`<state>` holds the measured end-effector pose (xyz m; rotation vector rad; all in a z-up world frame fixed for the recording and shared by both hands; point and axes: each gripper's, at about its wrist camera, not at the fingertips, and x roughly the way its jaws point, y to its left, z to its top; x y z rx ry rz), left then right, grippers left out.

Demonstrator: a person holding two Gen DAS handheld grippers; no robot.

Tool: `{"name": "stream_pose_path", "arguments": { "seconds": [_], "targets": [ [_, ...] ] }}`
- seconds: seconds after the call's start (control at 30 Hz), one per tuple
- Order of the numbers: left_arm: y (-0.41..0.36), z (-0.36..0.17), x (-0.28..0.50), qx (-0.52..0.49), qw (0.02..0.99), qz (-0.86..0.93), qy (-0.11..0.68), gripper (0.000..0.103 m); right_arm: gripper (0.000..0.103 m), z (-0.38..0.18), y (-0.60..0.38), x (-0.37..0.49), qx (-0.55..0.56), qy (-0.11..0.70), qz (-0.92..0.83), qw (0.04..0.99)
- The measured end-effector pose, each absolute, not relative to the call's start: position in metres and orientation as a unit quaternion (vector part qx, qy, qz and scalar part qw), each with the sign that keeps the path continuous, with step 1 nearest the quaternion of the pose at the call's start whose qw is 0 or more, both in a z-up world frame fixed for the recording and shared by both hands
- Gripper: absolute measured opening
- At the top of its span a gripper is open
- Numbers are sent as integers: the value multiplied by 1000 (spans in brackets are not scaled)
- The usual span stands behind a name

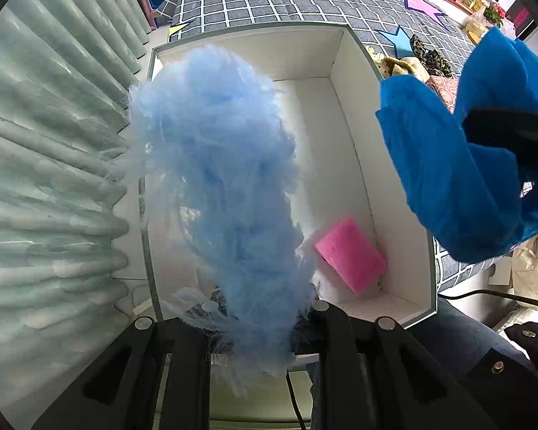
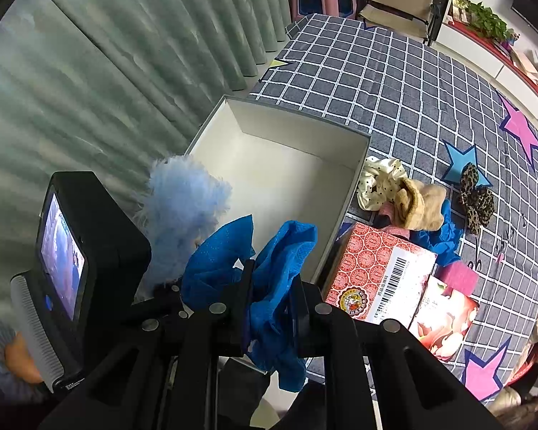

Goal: Organize soft objects
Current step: 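Open the left tool to drop the boa while the right tool drops the gloves into the box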

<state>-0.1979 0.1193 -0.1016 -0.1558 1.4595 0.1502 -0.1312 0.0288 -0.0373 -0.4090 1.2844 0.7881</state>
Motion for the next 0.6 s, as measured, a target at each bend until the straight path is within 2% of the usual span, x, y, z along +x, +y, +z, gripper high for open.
{"name": "stream_pose_path", "arguments": {
  "seconds": [0.6],
  "targets": [
    [122,-100,-201,-75,741,77,663,19,17,-39,24,-125,-173,587,352,708]
  ]
}}
